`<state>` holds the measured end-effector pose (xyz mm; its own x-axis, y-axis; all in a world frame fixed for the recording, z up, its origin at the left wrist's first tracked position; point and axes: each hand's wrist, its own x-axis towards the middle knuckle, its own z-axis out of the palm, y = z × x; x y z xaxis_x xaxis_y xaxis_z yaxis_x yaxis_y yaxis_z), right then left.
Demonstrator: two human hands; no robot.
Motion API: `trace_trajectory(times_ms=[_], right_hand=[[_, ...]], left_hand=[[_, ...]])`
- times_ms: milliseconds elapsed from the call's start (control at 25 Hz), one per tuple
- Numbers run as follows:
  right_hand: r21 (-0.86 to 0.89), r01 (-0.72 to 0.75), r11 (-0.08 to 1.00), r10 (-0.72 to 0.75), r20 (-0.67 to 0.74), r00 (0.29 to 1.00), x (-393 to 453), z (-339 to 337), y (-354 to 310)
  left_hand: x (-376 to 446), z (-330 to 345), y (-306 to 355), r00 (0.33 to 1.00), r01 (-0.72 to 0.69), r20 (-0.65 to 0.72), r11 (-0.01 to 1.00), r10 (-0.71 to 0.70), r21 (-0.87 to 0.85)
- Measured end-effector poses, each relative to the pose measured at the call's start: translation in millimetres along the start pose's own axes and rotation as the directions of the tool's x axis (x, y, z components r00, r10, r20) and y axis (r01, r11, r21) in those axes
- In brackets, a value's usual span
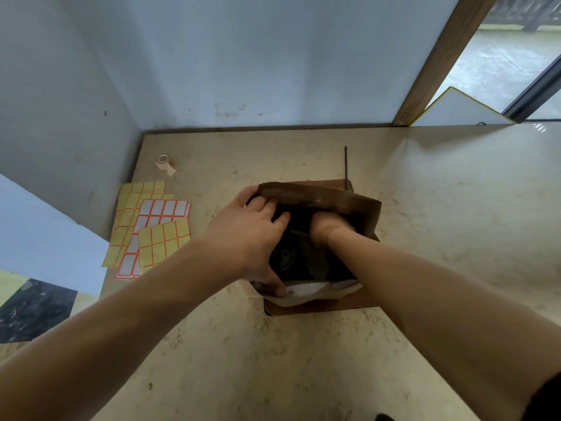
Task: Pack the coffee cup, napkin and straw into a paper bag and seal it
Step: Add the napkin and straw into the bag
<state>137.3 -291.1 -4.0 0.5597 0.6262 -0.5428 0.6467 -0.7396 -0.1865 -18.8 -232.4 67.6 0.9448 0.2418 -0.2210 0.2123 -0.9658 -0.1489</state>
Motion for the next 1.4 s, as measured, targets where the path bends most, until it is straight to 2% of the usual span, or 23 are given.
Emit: trace_trajectory(times_ms=[240, 360, 440, 600, 800, 1080, 1240, 1400], right_hand=[[0.109, -0.104, 0.989, 0.092, 0.102, 0.990, 1, 38, -1], [0.247, -0.112, 0.963, 0.083, 0.125, 0.989, -3, 47, -3], [0.278, -0.089, 0.956, 0.049, 0.148, 0.988, -3, 49, -3], [0.196, -0.020, 0.980, -0.014, 0.169, 0.986, -2, 47, -3], [0.083, 0.060, 0.995, -0.080, 0.265, 0.961, -3, 49, -3], [0.027, 0.157, 0.987, -0.157, 0.329, 0.931, -15, 33, -2], [-0.051, 0.185, 0.981, -0.157, 0.335, 0.929, -20, 21, -2], [-0.029, 0.161, 0.986, -0.144, 0.316, 0.938, -24, -2, 1]], left_hand=[[0, -1, -4, 0.999, 0.025, 0.039, 0.999, -0.026, 0.027], [-1, -1, -6, 0.998, 0.036, 0.041, 0.999, -0.036, 0.012], [0, -1, -5, 0.998, 0.030, 0.051, 1.000, -0.030, 0.005], [2, -2, -4, 0.998, 0.026, 0.060, 1.000, -0.027, 0.015], [1, -3, -5, 0.997, 0.035, 0.073, 0.999, -0.035, 0.009], [1, -5, -4, 0.996, 0.030, 0.078, 1.000, -0.030, -0.004], [3, -6, -4, 0.997, 0.019, 0.069, 1.000, -0.018, -0.016], [4, -6, -4, 0.998, -0.001, 0.066, 1.000, 0.003, -0.027]])
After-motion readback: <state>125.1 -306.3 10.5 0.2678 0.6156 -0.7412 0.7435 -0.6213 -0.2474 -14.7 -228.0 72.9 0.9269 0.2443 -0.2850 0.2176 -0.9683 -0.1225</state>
